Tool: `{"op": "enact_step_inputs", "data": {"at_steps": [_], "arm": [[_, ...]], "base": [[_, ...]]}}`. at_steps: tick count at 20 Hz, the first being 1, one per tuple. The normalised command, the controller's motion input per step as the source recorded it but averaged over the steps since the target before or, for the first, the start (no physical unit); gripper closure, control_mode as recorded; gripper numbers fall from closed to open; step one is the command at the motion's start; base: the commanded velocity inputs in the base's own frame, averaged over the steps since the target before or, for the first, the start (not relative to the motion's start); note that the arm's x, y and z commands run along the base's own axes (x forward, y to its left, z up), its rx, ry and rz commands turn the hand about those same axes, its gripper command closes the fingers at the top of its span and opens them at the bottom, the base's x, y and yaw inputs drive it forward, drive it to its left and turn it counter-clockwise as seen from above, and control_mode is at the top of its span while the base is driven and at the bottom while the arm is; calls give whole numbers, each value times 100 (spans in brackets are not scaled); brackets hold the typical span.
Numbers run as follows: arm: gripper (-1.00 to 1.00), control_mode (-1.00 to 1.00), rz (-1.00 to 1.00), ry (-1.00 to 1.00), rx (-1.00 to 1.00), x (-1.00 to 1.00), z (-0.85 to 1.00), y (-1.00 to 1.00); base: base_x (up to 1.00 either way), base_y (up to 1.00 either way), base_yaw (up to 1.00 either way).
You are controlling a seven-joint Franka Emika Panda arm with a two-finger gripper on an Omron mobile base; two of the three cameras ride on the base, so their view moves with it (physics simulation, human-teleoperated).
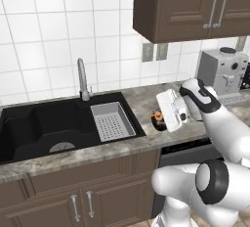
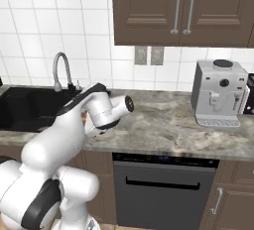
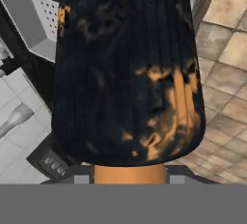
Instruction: Restock the sink supplies by placing the sponge and soap dispenser on the counter and next to the sink. Make sure the soap dispenser is upright.
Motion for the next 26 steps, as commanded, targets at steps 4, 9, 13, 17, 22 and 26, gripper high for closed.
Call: {"op": "enact_step_inputs", "data": {"at_steps": [4, 9, 13, 17, 22, 26], "arm": [[100, -100, -25, 38, 36, 31, 0, -22], [100, -100, -14, 39, 34, 41, 0, -39], [100, -100, -8, 26, 22, 56, -1, -13], [100, -100, 0, 1, 9, 43, -10, 3], [100, -100, 0, -14, 0, 41, -19, 9], [100, -100, 0, -17, 0, 28, -11, 0]], "base": [[0, 0, 0], [0, 0, 0], [0, 0, 0], [0, 0, 0], [0, 0, 0], [0, 0, 0]]}}
